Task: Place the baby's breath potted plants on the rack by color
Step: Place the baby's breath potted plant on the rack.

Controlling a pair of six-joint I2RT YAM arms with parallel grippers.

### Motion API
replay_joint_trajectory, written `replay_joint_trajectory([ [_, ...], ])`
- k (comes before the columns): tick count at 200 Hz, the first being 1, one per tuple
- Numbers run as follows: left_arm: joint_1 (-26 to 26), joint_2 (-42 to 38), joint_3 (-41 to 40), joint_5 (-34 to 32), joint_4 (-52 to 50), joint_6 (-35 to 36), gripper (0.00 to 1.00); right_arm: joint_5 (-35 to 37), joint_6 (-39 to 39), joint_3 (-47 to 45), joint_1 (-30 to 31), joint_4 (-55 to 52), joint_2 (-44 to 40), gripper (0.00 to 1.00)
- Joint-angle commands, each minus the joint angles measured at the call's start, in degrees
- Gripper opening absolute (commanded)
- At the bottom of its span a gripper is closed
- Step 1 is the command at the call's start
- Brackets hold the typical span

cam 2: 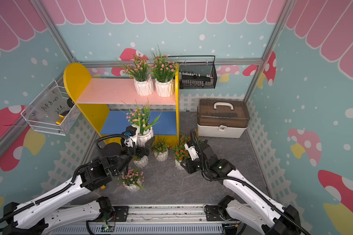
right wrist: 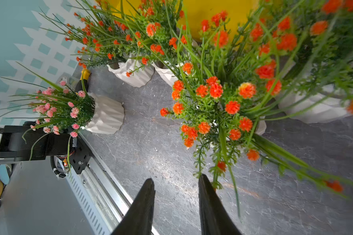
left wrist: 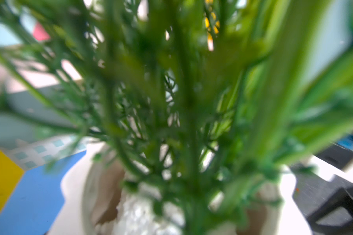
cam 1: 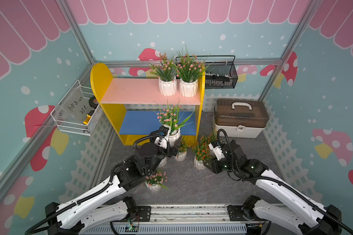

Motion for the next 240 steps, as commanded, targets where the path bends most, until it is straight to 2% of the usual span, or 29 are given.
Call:
replay_joint_trajectory([
  [1, 2.7, -0.8, 5.1, -1.7, 1.2, 2.7, 0.76, -0.6, 1.5, -2.0, -0.3, 4.2, -2.8, 0.37],
  [68, 13.2, 2.0, 14.4, 3.8, 0.4, 5.4, 0.76, -3.8, 2.5, -5.7, -0.3, 6.6, -7.0, 0.4],
  [170, 30.5, 15.7, 33.1, 16.0, -2.1, 2.0, 0.77, -2.6, 2.9, -7.4, -0.4, 4.9, -13.2, 0.43],
  [240, 39.2, 23.5, 39.9, 23.4, -2.1, -1.7, 0.77, -1.3, 3.2, -6.9, -0.3, 2.0, -17.5, 0.44],
])
